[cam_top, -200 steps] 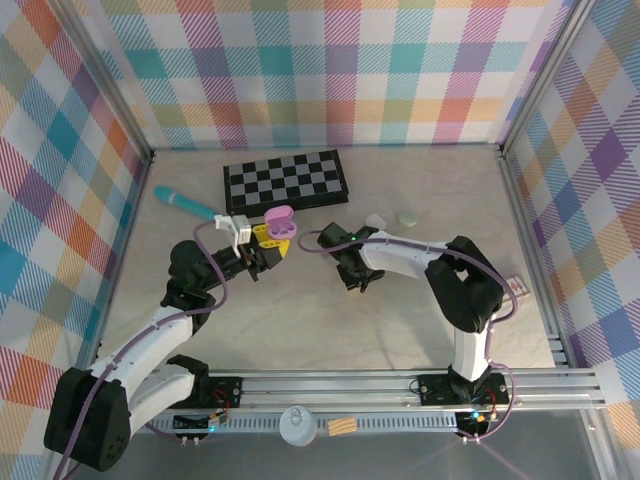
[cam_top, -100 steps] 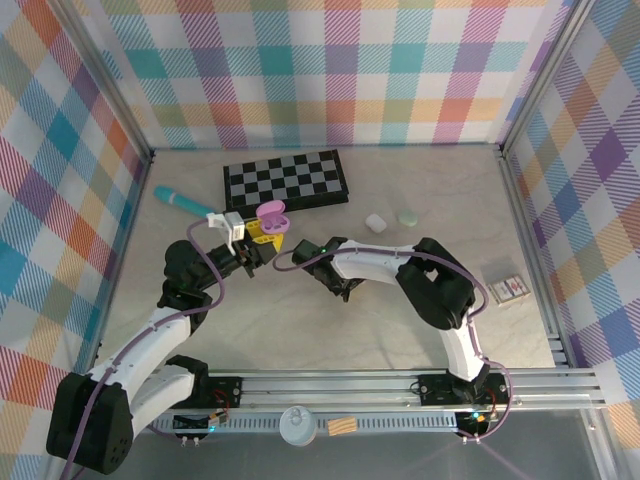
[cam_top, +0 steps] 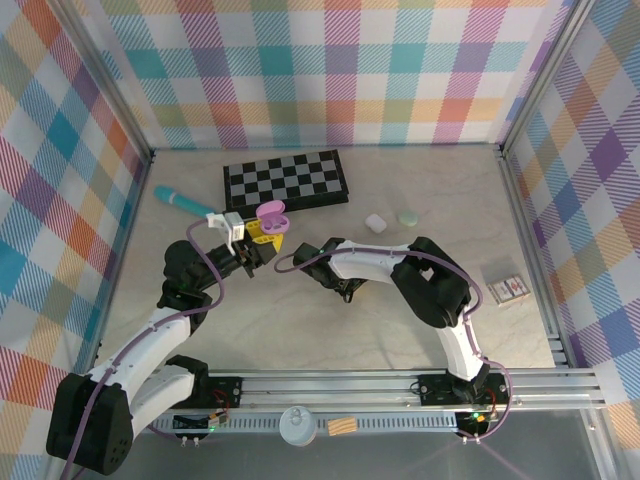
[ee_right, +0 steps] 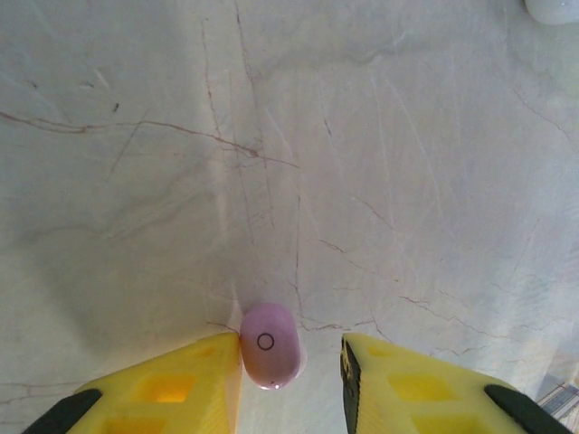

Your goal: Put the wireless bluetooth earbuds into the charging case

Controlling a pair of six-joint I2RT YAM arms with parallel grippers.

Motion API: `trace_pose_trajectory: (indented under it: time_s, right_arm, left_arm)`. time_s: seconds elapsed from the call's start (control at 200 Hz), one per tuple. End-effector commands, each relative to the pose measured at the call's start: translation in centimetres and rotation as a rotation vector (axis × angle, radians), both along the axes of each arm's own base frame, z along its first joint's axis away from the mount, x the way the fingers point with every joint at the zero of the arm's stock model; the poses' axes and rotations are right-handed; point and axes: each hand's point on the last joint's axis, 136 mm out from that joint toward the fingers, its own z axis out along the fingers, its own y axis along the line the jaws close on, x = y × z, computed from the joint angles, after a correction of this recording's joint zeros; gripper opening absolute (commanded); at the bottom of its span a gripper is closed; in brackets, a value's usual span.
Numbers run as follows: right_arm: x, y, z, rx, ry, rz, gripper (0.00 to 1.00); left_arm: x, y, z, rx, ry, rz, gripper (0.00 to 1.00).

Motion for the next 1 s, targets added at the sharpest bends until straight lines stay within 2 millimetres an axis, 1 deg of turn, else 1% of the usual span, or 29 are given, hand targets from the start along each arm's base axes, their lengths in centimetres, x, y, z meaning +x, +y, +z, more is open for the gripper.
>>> trace_pose_trajectory:
  time_s: [0.0,0.25,0.43,0.475,0.575,0.59,0.645,0.805,0.87,0.995]
  right_arm:
    - [-0.1,-0.7,-0.4,-0.049,0.002,-0.003,0.33]
    - [0.1,-0.3,-0.8,-0.051,0.008,0.018,0.28]
    - [0.0,-0.3,-0.9,-0.045,0.016,0.021,0.27]
    - [0.0,-0.3,-0.8,-0.046,0.014,0.020,0.25]
    - [0.0,-0.4,-0.8,-0.050,0.015,0.019,0.24]
    - [0.0,-0.3,-0.7,-0.048,0.013,0.019,0.22]
    - [0.1,-0.4,-0.7,-0.047,0.012,0.015,0.20]
    - [0.2,-0.2,-0.1,-0.026,-0.002,0.005,0.19]
    - [0.2,-0.1,0.5,0.001,-0.020,-0.011,0.19]
    - [0.3,-0.7,1.6,0.070,-0.042,-0.065,0.19]
  left_arm:
    - [-0.3,0.4,1.2,-0.012,-0.062,0.005,0.26]
    - [-0.4,0.4,1.3,-0.014,-0.062,0.003,0.26]
    - [-0.4,0.4,1.3,-0.014,-0.063,0.003,0.26]
    - [-0.4,0.4,1.3,-0.014,-0.064,0.002,0.26]
    - [-0.4,0.4,1.2,-0.013,-0.062,0.001,0.26]
    - [-0.4,0.4,1.2,-0.014,-0.063,0.001,0.26]
    - [-0.4,0.4,1.1,-0.013,-0.061,0.001,0.26]
    - [-0.4,0.4,1.1,-0.013,-0.063,0.003,0.26]
    - [-0.3,0.4,1.1,-0.013,-0.062,0.005,0.26]
    - [-0.3,0.4,1.3,-0.013,-0.065,0.006,0.26]
